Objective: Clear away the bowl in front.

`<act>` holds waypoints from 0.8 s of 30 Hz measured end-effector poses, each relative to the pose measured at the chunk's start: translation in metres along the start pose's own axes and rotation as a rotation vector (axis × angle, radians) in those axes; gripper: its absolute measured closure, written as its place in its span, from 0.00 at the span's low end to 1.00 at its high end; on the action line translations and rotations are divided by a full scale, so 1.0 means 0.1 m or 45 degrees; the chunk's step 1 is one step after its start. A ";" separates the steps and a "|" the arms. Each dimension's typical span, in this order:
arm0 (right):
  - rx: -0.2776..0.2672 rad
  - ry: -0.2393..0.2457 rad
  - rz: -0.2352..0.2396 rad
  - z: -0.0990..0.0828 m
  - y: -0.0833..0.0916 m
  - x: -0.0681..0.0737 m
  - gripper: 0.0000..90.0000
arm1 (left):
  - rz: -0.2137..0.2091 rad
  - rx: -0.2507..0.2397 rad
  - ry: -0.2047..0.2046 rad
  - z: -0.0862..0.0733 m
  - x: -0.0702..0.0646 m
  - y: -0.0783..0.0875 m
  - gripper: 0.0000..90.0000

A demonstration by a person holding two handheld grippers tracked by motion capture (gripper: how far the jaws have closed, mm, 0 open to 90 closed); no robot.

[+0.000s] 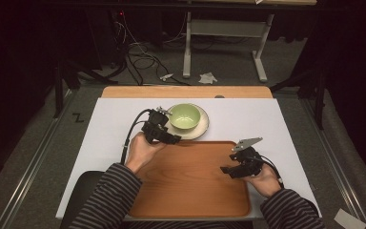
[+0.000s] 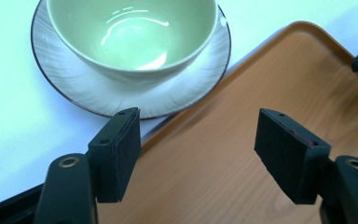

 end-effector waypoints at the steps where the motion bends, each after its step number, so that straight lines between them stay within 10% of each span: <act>1: 0.000 0.001 0.000 0.00 0.00 0.00 0.42 | 0.004 -0.003 0.004 0.02 0.00 -0.02 0.35; 24: 0.006 0.017 0.006 0.00 -0.01 0.01 0.42 | 0.082 -0.031 0.031 0.45 0.13 -0.32 0.37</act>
Point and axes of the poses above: each handheld gripper's, and its own axes: y roughly backward along the jaws, z roughly out of its top, x roughly to its left, the point moved 7 cm from there along -y, roughly forward along the jaws, and after that the axes turned 1 degree about z, right-handed, at the moved point
